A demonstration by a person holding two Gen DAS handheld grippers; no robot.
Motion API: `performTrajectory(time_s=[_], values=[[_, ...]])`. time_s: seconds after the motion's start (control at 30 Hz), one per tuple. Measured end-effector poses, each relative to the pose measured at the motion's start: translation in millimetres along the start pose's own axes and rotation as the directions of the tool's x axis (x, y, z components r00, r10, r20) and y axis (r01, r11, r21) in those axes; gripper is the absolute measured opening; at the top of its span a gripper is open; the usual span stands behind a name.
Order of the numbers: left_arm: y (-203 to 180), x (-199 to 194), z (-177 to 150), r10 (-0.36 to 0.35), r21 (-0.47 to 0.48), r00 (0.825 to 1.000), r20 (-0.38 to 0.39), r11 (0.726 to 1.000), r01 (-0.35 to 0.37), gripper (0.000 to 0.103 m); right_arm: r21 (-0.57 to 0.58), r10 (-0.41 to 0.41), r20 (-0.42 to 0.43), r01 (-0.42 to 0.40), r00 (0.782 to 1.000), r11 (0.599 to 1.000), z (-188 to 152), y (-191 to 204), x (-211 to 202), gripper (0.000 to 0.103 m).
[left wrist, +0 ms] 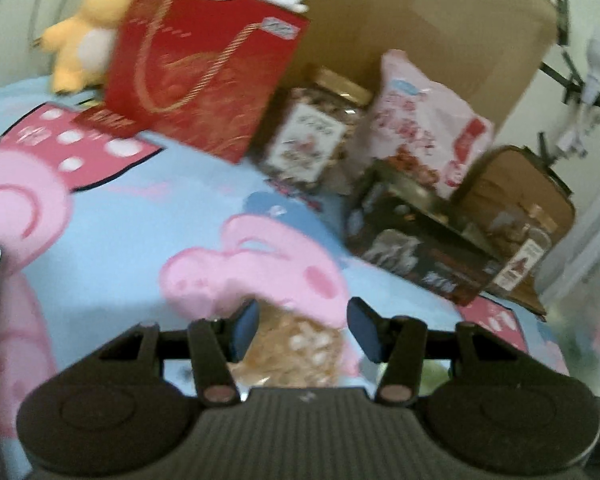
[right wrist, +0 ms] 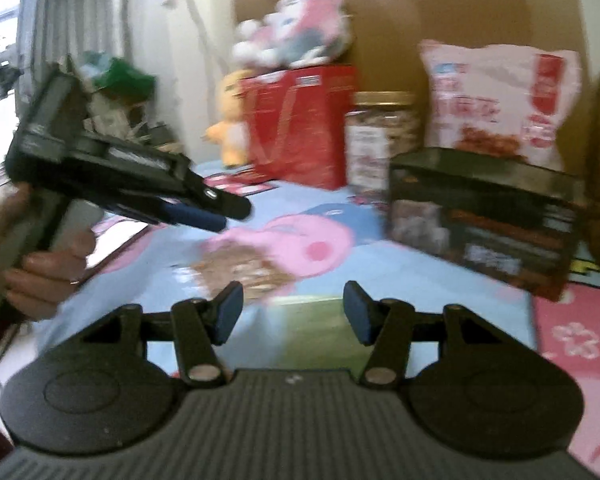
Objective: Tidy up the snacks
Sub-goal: 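Move the left tool to the pale green leaf-pattern packet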
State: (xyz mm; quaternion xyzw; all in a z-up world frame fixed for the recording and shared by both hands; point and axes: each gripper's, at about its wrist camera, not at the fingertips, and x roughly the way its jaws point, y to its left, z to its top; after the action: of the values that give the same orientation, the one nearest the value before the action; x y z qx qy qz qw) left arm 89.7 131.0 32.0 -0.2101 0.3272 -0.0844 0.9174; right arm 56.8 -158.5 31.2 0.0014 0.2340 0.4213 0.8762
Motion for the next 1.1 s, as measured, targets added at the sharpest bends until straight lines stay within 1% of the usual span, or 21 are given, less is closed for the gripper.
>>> performTrajectory(time_s=[0.07,0.17,0.2,0.27,0.33,0.37,0.4,0.43,0.5,0.57,0.63,0.7,0.77,0.83,0.93,1.0,1.1], values=[[7,0,-5,0.023,-0.009,1.0,-0.002,1.0,-0.023,0.05,-0.003,0.024,-0.016,-0.024,1.0,1.0,4,10,7,0.057],[8,0,-12,0.023,-0.007,1.0,-0.002,1.0,-0.023,0.051,-0.028,0.019,-0.055,-0.021,0.998,0.999,6,23,21,0.057],[6,0,-14,0.03,0.007,1.0,0.002,1.0,-0.03,0.052,-0.029,0.028,-0.074,-0.03,0.997,0.999,5,25,26,0.057],[-1,1,-21,0.064,0.049,0.998,0.018,0.997,-0.065,0.054,-0.032,0.034,-0.112,-0.038,0.993,0.999,2,30,34,0.057],[-7,2,-24,0.085,0.089,0.996,0.034,0.992,-0.088,0.054,-0.023,0.005,-0.162,-0.009,0.987,1.0,-2,27,44,0.057],[-10,2,-25,0.086,0.103,0.996,0.039,0.991,-0.09,0.056,-0.016,-0.018,-0.177,0.016,0.984,1.0,-4,25,48,0.054],[-11,2,-26,0.086,0.113,0.995,0.042,0.989,-0.09,0.057,-0.015,-0.037,-0.176,0.035,0.984,0.999,-5,21,49,0.051],[-11,2,-26,0.088,0.12,0.995,0.046,0.988,-0.093,0.06,-0.012,-0.061,-0.17,0.06,0.983,0.998,-5,18,49,0.051],[-10,3,-25,0.099,0.126,0.994,0.053,0.986,-0.105,0.06,0.005,-0.097,-0.169,0.1,0.981,0.995,-4,14,47,0.052],[-8,5,-24,0.109,0.127,0.993,0.05,0.985,-0.114,0.06,0.035,-0.109,-0.169,0.117,0.98,0.993,-4,9,46,0.053],[-5,6,-24,0.117,0.126,0.992,0.05,0.984,-0.123,0.061,0.057,-0.103,-0.165,0.114,0.981,0.992,-7,9,42,0.054],[-4,5,-23,0.126,0.124,0.99,0.06,0.983,-0.133,0.065,0.069,-0.093,-0.163,0.105,0.982,0.992,-8,11,40,0.055],[-2,4,-21,0.139,0.128,0.987,0.074,0.981,-0.148,0.072,0.107,-0.071,-0.163,0.089,0.984,0.99,-7,10,40,0.058],[-1,5,-20,0.148,0.132,0.986,0.074,0.979,-0.157,0.072,0.149,-0.044,-0.163,0.068,0.986,0.987,-5,8,40,0.058],[4,10,-19,0.13,0.116,0.99,0.046,0.984,-0.135,0.072,0.19,-0.011,-0.169,0.044,0.986,0.981,-2,6,44,0.058],[6,13,-20,0.12,0.113,0.992,0.035,0.986,-0.124,0.072,0.199,-0.005,-0.171,0.039,0.985,0.979,-1,6,46,0.057],[5,15,-22,0.11,0.132,0.993,0.033,0.985,-0.114,0.072,0.19,-0.009,-0.172,0.042,0.985,0.981,-1,8,50,0.058]])
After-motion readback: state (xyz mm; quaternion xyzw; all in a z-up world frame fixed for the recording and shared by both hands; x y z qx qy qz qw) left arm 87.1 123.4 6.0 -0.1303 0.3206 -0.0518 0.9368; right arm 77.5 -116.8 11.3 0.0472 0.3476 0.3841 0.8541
